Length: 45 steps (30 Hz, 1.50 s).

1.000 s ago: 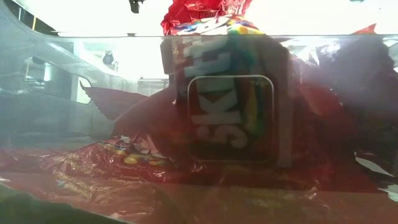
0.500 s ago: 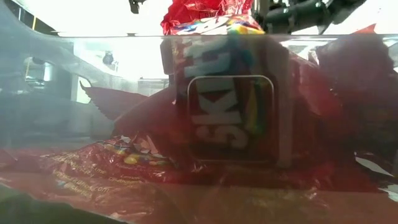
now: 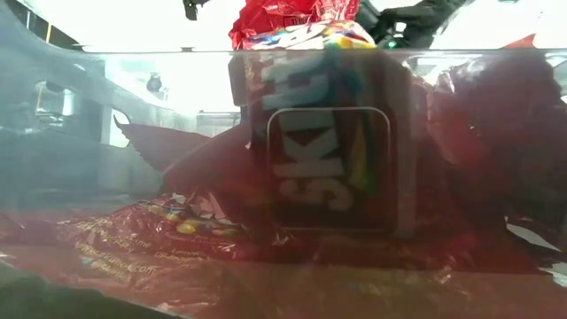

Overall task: Sort candy
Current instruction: Put the white candy into the white bin

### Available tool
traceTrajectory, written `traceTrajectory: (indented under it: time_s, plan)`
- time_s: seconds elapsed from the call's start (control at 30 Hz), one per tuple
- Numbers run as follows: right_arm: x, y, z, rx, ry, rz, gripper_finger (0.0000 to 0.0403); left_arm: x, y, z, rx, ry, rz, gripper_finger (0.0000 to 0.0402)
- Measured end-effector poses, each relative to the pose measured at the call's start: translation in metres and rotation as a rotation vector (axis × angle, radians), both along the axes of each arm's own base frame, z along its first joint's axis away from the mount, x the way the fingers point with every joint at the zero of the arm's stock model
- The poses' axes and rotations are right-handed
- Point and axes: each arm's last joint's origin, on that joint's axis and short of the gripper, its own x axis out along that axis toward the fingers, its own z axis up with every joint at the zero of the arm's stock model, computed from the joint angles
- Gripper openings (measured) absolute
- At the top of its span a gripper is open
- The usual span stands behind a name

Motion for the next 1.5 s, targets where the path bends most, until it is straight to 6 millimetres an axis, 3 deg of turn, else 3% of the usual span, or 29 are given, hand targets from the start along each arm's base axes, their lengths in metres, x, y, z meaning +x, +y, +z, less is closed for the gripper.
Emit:
traceTrajectory:
  time_s: [0.13, 0.3, 0.53, 0.73, 0.9, 1.13, 1.33, 1.5]
  plan:
    - [0.009, -0.004, 0.008, 0.027, 0.128, -0.006, 0.0165, 0.000, 0.000, 0.000, 0.000, 0.001, 0.000, 0.0247]
    - [0.011, -0.004, 0.041, 0.015, 0.206, 0.041, 0.0246, -0.001, -0.001, 0.000, -0.041, -0.005, -0.016, 0.0247]
    - [-0.010, 0.035, 0.102, -0.060, 0.048, 0.176, 0.0259, -0.005, -0.017, -0.007, -0.046, 0.240, -0.052, 0.0243]
    - [-0.030, 0.091, 0.145, -0.142, -0.153, 0.275, 0.0259, -0.006, -0.031, -0.006, -0.027, 0.241, -0.104, 0.0239]
    - [-0.033, 0.126, 0.148, -0.217, -0.170, 0.274, 0.0259, -0.006, -0.030, -0.005, 0.002, 0.234, -0.101, 0.0239]
    - [-0.029, 0.139, 0.142, -0.259, -0.143, 0.307, 0.0259, -0.006, -0.031, -0.006, -0.046, 0.256, -0.107, 0.0239]
    - [-0.030, 0.138, 0.141, -0.248, -0.129, 0.298, 0.0259, -0.022, -0.064, -0.015, -0.230, 0.708, -0.188, 0.0238]
    - [-0.029, 0.134, 0.141, -0.261, -0.124, 0.292, 0.0259, -0.035, -0.116, -0.043, -0.403, 1.079, -0.251, 0.0238]
